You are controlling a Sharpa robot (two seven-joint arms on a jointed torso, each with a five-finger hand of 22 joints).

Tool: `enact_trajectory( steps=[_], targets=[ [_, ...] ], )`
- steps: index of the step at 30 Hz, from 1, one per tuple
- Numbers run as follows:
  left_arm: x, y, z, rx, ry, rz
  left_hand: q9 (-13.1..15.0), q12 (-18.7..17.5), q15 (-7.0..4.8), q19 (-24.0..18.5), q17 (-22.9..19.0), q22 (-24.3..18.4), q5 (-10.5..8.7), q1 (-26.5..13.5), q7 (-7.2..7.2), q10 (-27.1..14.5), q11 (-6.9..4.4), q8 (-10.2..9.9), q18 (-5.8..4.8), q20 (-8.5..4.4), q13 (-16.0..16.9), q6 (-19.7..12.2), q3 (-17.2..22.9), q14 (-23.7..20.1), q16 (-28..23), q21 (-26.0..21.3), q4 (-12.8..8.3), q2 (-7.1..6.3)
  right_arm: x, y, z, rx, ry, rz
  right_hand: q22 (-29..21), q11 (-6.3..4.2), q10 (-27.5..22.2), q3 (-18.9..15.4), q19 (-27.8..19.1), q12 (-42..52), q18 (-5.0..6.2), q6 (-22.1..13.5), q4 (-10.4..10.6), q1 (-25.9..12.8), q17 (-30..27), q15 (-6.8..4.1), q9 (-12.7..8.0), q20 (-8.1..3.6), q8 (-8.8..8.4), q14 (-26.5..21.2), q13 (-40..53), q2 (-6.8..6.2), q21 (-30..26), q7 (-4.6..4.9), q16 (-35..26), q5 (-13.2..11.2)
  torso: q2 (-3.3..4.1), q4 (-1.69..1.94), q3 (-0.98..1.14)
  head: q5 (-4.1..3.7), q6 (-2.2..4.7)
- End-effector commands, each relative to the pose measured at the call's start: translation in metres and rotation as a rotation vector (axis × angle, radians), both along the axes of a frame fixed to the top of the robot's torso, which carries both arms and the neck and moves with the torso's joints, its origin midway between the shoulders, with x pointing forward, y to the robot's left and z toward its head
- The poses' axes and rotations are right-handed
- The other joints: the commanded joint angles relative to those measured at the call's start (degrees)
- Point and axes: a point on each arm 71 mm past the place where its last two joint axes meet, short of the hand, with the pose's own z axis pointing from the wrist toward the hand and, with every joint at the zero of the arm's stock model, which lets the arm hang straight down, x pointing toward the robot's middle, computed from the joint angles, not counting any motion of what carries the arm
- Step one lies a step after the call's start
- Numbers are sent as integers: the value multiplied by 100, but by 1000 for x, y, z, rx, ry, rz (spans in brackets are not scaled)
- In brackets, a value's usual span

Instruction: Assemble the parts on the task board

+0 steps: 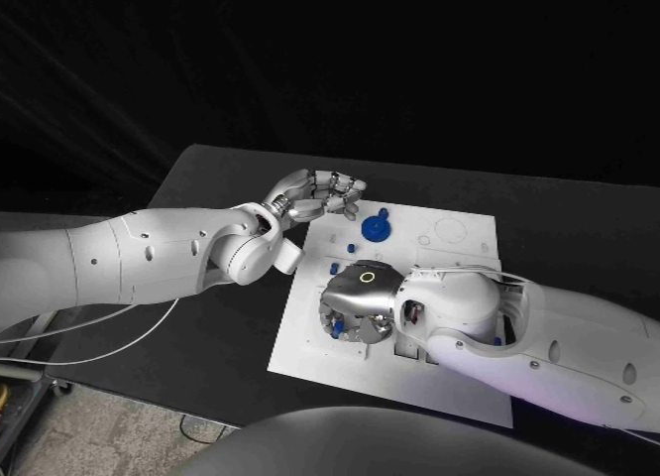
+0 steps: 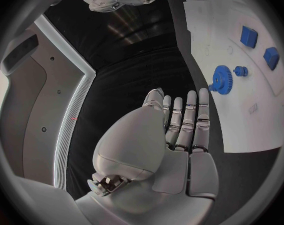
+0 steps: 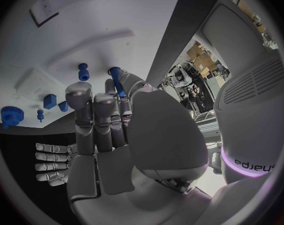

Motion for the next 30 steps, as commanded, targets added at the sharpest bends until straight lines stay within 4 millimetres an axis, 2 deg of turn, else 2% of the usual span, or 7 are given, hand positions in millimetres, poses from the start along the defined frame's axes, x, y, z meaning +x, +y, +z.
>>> enact_trajectory(
  steps=[1, 9, 11, 14, 16, 22, 30],
  targets=[
    [-1, -2, 0, -14, 8, -19, -8, -10, 20, 20, -7, 5, 27, 43, 31, -4, 42, 21, 22, 0, -10, 9, 46, 28, 39, -17, 2, 6, -2, 2, -1, 7, -2, 10, 522, -335, 382, 2, -50, 14, -59, 57, -34, 10, -11, -16, 272, 8, 34, -62, -8, -20, -33, 19, -45, 5, 1, 0, 0, 5, 1],
    [0, -2, -1, -14, 12, -21, -10, -12, 20, 20, -7, 10, 30, 50, 32, -3, 44, 21, 20, -1, -15, 8, 55, 34, 44, -17, 1, 11, -2, 2, -3, -1, -10, -4, 460, -292, 261, -6, -175, -31, -24, -32, -37, -9, -190, 21, 262, 26, -35, -202, 13, -23, -350, 50, -220, -24, 0, 1, -1, 10, 1],
    [0, -2, -1, -14, 13, -21, -12, -13, 20, 20, -7, 12, 31, 54, 34, -2, 45, 21, 20, -2, -18, 7, 60, 38, 46, -17, 0, 13, -1, 2, -4, -14, -10, -12, 380, -209, 15, -37, -348, -118, 15, -479, -9, -73, -448, 91, 175, 68, -287, -409, 14, -71, -759, 54, -461, -87, 3, 1, -1, 9, 1],
    [0, -2, -1, -14, 14, -22, -12, -13, 20, 20, -7, 13, 31, 55, 34, -2, 45, 21, 19, -2, -19, 7, 60, 38, 47, -17, 0, 13, 0, 1, -5, -29, -6, -22, 300, -96, -351, -74, -549, -225, 62, -1033, 21, -143, -673, 147, 65, 115, -565, -635, 20, -125, -1186, -93, -673, -148, 1, -2, -1, 15, 1],
    [0, -2, -1, -14, 15, -22, -12, -13, 20, 20, -7, 13, 31, 55, 34, -2, 45, 21, 19, -2, -19, 7, 60, 38, 47, -17, 0, 13, 0, 0, -6, -37, -1, -31, 245, -12, -642, -106, -697, -285, 95, -1391, 38, -187, -822, 191, -14, 155, -580, -804, 36, -155, -1488, -96, -812, -191, 1, -5, -1, 16, 1],
    [0, -1, -1, -12, 17, -20, -12, -13, 20, 20, -7, 13, 31, 55, 34, -2, 45, 21, 19, -2, -19, 7, 60, 38, 47, -17, 0, 13, 2, -4, -6, -31, -2, -53, 138, 101, -1269, -263, -967, -260, 183, -1885, 54, -266, -1065, 269, -145, 244, -567, -1125, 162, -173, -2101, -192, -1012, -329, 1, 1, 2, 25, 1],
    [0, 1, -2, -8, 20, -13, -15, -15, 20, 19, -7, 17, 31, 60, 37, -1, 46, 20, 18, -3, -24, 4, 64, 45, 52, -17, -2, 9, 7, -27, 7, 31, 18, -131, 59, 174, -1885, -630, -1085, -62, 229, -2116, 174, -383, -1103, 330, -240, 321, -538, -1267, 345, -192, -2507, -216, -1018, -555, -4, 0, 3, 30, 1]
  ],
)
